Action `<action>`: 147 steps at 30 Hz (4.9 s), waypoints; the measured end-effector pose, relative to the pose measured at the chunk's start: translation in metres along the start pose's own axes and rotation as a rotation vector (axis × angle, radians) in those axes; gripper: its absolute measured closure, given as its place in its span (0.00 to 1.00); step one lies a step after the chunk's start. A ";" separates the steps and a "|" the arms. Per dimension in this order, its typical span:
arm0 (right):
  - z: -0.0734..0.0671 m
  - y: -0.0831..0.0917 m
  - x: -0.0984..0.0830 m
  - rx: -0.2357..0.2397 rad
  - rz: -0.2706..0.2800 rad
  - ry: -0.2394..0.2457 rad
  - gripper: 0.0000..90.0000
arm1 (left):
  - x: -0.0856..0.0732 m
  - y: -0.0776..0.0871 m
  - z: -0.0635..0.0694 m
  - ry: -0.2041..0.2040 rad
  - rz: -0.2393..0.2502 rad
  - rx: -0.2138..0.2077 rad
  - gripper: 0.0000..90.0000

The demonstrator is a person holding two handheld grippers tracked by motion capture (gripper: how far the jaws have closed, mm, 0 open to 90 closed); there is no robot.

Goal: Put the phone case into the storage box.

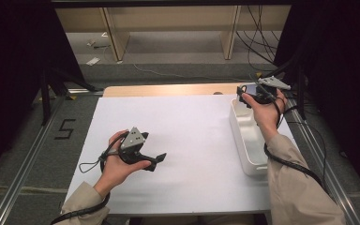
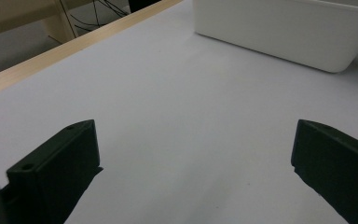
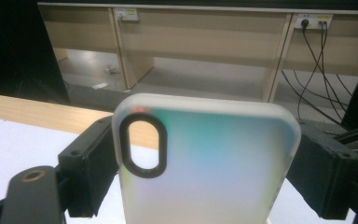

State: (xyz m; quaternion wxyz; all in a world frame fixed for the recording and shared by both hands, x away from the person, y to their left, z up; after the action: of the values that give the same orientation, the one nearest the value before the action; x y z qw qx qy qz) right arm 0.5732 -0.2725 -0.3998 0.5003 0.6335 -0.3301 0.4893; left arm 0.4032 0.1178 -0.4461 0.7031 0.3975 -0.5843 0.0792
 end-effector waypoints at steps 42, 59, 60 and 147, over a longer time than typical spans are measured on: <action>-0.001 -0.008 -0.005 -0.014 -0.021 0.025 0.20 | 0.000 0.000 0.000 0.001 0.001 0.000 0.01; -0.002 -0.013 -0.008 -0.021 -0.031 0.035 0.20 | 0.000 0.000 0.000 0.001 0.000 -0.002 0.01; -0.002 -0.014 -0.008 -0.020 -0.032 0.036 0.20 | 0.000 0.000 0.000 0.002 0.000 -0.002 0.01; -0.003 -0.029 -0.027 -0.045 -0.100 0.063 0.20 | 0.000 0.000 0.000 0.000 0.002 -0.003 0.01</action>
State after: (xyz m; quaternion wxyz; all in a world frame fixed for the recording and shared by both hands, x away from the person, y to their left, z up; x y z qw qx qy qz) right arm 0.5906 -0.2631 -0.4347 0.5481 0.6222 -0.2932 0.4759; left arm 0.4031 0.1177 -0.4463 0.7035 0.3960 -0.5849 0.0790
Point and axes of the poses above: each handheld gripper's, and its own axes: y roughly backward along the jaws, x roughly out of its top, z roughly to its right, the point moved 4 cm from there along -y, roughly forward along the jaws
